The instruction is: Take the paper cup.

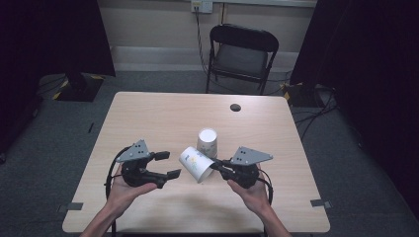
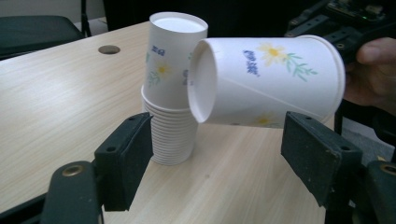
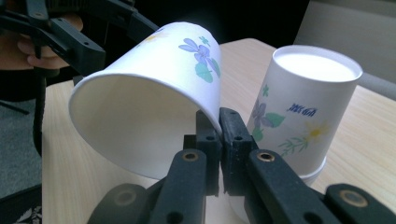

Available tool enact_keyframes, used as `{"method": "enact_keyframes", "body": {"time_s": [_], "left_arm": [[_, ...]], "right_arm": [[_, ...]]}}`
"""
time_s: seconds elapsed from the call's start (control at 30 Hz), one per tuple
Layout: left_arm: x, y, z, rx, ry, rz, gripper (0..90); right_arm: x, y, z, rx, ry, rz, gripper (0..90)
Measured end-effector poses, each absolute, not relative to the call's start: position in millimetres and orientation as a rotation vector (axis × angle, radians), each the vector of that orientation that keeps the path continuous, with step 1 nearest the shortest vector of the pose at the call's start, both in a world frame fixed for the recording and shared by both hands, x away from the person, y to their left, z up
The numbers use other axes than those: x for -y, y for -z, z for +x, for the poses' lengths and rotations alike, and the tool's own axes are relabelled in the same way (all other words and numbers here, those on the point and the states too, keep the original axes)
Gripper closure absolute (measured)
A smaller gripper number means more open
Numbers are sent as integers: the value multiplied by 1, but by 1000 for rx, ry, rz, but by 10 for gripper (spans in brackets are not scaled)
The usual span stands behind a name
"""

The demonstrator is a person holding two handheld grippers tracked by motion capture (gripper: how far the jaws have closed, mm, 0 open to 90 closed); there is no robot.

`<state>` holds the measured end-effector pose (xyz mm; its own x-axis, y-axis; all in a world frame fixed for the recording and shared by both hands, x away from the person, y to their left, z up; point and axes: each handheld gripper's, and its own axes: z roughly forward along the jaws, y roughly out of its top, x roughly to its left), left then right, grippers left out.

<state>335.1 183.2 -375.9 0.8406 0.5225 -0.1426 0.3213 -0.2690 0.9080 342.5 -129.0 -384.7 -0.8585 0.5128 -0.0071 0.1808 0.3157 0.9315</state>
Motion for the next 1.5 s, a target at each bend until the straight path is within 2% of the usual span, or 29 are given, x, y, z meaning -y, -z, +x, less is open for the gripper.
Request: {"method": "enact_keyframes", "body": {"time_s": [0.43,0.83,1.5], "left_arm": [[-174,378,328,-546,-221,1933,208],[-162,383,324,-455,-241,1973,218],[-150,399,323,-289,-247,2095,162]], "right_arm": [[117,391,349,-2474,-1442,612,879],[106,396,351,-2590,-1378,581,878],[106,396,354,-2666,-1396,570,885]]}}
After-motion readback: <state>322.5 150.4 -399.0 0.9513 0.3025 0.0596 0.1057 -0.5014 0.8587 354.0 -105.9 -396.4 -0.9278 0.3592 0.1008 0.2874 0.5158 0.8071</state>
